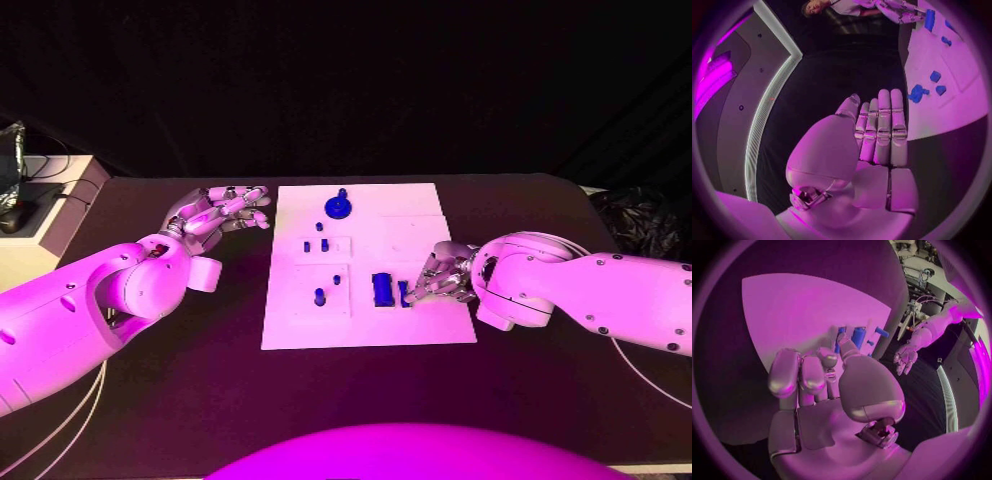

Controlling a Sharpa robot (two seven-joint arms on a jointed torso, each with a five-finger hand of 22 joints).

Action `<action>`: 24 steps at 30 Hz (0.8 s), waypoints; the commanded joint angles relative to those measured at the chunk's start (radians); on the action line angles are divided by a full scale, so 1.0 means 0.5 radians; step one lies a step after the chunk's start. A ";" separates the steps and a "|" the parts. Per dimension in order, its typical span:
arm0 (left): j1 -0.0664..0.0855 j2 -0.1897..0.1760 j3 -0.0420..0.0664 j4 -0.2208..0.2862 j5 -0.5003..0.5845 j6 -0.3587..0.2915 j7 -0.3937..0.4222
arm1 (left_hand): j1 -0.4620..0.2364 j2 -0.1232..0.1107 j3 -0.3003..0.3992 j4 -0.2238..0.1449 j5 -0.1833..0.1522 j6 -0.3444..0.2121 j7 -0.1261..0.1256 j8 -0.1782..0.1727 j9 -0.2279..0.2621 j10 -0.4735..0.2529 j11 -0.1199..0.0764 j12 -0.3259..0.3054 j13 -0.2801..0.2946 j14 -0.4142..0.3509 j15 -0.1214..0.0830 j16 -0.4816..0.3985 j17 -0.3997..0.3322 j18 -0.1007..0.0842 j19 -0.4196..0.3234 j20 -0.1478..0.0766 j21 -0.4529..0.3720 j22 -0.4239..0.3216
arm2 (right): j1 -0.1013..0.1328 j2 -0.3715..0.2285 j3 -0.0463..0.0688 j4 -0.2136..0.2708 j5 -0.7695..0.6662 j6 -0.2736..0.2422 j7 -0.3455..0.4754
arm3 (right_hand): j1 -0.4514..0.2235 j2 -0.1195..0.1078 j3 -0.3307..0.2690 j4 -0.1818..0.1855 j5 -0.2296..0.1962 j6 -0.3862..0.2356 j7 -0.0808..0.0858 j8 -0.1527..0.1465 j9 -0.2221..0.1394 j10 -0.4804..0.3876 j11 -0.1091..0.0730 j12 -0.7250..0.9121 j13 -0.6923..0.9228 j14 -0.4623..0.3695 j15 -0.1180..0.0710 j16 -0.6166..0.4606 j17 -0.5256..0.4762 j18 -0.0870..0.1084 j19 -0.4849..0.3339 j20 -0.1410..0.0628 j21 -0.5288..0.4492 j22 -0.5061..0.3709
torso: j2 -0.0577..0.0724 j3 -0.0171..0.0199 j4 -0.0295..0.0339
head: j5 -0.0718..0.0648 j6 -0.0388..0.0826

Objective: Assemble the parts on the task board

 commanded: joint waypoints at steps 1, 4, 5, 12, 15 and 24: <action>-0.001 0.001 0.001 0.005 0.006 0.027 0.011 | -0.011 0.003 0.002 0.011 0.004 -0.009 -0.002 -0.006 0.002 -0.008 0.000 -0.002 0.003 -0.005 0.008 -0.006 -0.003 -0.004 0.010 -0.001 -0.006 -0.003 | -0.010 0.001 -0.005 0.001 -0.038 0.021 -0.007 | 0.001 -0.030 0.007 -0.002 -0.001 0.006 -0.012 0.014 -0.001 0.001 -0.008 0.000 0.003 0.000 -0.012 -0.009 0.001 -0.023 0.099 -0.019 0.009 0.287 | 0.000 -0.0006 -0.001 | 0.001 0.000; -0.001 0.001 0.001 0.005 0.006 0.028 0.011 | -0.011 0.003 0.002 0.011 0.004 -0.009 -0.002 -0.006 0.002 -0.008 0.000 -0.002 0.003 -0.005 0.008 -0.006 -0.003 -0.004 0.010 -0.001 -0.006 -0.003 | -0.011 -0.003 -0.005 0.008 -0.040 0.008 -0.003 | -0.008 -0.035 0.004 0.004 0.001 0.007 -0.011 0.015 -0.001 0.001 -0.007 0.000 0.003 0.000 -0.011 -0.011 -0.002 -0.022 0.098 -0.018 0.007 0.287 | 0.000 -0.0002 0.000 | 0.002 0.001; -0.001 0.001 0.001 0.006 0.006 0.028 0.011 | -0.011 0.003 0.002 0.011 0.004 -0.009 -0.002 -0.006 0.002 -0.008 0.000 -0.002 0.003 -0.005 0.008 -0.006 -0.003 -0.004 0.010 -0.001 -0.006 -0.003 | -0.012 -0.005 -0.004 0.012 -0.040 0.001 0.000 | -0.011 -0.035 0.004 0.007 0.002 0.007 -0.011 0.015 -0.001 0.001 -0.007 0.000 0.003 0.000 -0.011 -0.011 -0.002 -0.022 0.098 -0.018 0.005 0.287 | 0.001 0.0004 0.000 | 0.002 0.001; -0.002 0.005 0.001 0.005 0.007 0.029 0.015 | -0.011 0.003 0.002 0.011 0.004 -0.009 -0.002 -0.006 0.002 -0.008 0.000 -0.002 0.003 -0.005 0.008 -0.006 -0.003 -0.004 0.010 -0.001 -0.006 -0.003 | -0.010 -0.043 0.000 0.042 0.022 -0.146 0.109 | -0.074 -0.111 0.005 0.109 0.031 -0.013 0.005 0.005 -0.004 -0.006 0.003 -0.009 0.000 -0.001 -0.003 -0.021 -0.013 -0.018 0.097 -0.013 -0.012 0.283 | -0.001 -0.0002 -0.002 | 0.001 0.012; -0.002 0.011 0.001 0.001 0.011 0.029 0.020 | -0.011 0.001 0.001 0.011 0.005 -0.010 -0.002 -0.006 0.002 -0.008 -0.001 -0.002 0.003 -0.005 0.008 -0.005 -0.002 -0.004 0.011 -0.001 -0.006 -0.006 | 0.002 -0.064 0.009 0.033 0.156 -0.276 0.282 | -0.081 -0.173 -0.009 0.175 0.108 -0.038 0.025 -0.017 -0.013 -0.025 0.015 -0.024 -0.008 -0.002 0.006 -0.034 -0.030 -0.012 0.093 -0.005 -0.041 0.276 | -0.005 -0.0019 -0.004 | 0.000 0.027; -0.002 0.044 0.001 -0.052 0.030 -0.016 0.048 | -0.011 -0.010 -0.008 0.007 0.001 -0.017 -0.002 -0.007 0.002 -0.009 0.001 -0.002 0.003 -0.023 0.013 -0.020 -0.009 -0.009 -0.007 0.004 -0.018 -0.014 | 0.046 -0.039 0.020 -0.200 0.794 -0.538 1.069 | 0.004 -0.088 -0.155 0.109 0.212 -0.131 0.075 -0.064 -0.102 -0.175 0.053 -0.307 -0.195 -0.049 0.031 -0.275 -0.265 0.039 0.021 0.028 -0.503 0.164 | -0.043 -0.0267 -0.021 | 0.002 0.116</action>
